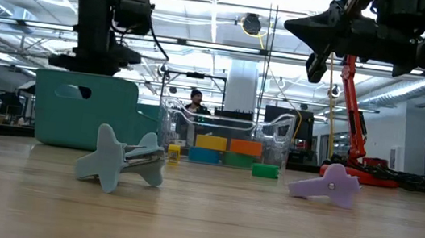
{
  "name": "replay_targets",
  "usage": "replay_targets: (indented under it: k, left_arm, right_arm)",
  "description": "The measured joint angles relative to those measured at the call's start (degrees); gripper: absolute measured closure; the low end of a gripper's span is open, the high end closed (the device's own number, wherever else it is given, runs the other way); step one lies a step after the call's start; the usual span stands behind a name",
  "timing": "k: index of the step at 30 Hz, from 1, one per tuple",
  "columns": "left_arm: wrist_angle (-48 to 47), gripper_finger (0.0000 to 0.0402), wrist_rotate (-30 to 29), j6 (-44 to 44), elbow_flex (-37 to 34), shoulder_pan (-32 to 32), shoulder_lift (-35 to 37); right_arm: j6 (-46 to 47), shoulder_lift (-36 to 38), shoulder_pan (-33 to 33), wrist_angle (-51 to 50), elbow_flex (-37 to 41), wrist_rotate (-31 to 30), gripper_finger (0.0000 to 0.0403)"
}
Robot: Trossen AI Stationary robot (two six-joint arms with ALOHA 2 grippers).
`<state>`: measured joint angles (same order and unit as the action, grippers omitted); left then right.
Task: Pick and place Stapler, Stapler remover, tape
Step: Put the left green stapler remover into the green bin
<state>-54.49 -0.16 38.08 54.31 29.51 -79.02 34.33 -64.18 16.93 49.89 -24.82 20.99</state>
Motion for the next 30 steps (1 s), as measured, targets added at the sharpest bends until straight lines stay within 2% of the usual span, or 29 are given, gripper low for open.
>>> replay_targets:
  k: [4,11,16,23,30]
  left_arm:
    - [-0.4,0.0324,0.7,-4.2,0.0,0.1,-2.6]
    - [-1.6,0.0322,5.3,-11.6,0.0,0.0,-7.3]
    - [-3.9,0.0321,4.5,-17.5,0.0,0.1,-7.8]
    - [-9.7,0.0322,4.2,-21.2,0.0,0.2,-7.8]
    - [-9.6,0.0320,4.1,-25.2,0.0,0.1,-7.8]
  right_arm:
    - [0.0,0.0,0.0,0.0,0.0,-0.1,0.0403]
    - [0.0,0.0,0.0,0.0,0.0,-0.1,0.0403]
    - [0.1,0.0,0.0,0.0,0.0,-0.3,0.0403]
    - [0.9,0.0,0.3,0.0,0.0,-1.2,0.0403]
    - [1.2,0.0,1.0,0.0,0.0,-1.5,0.0403]
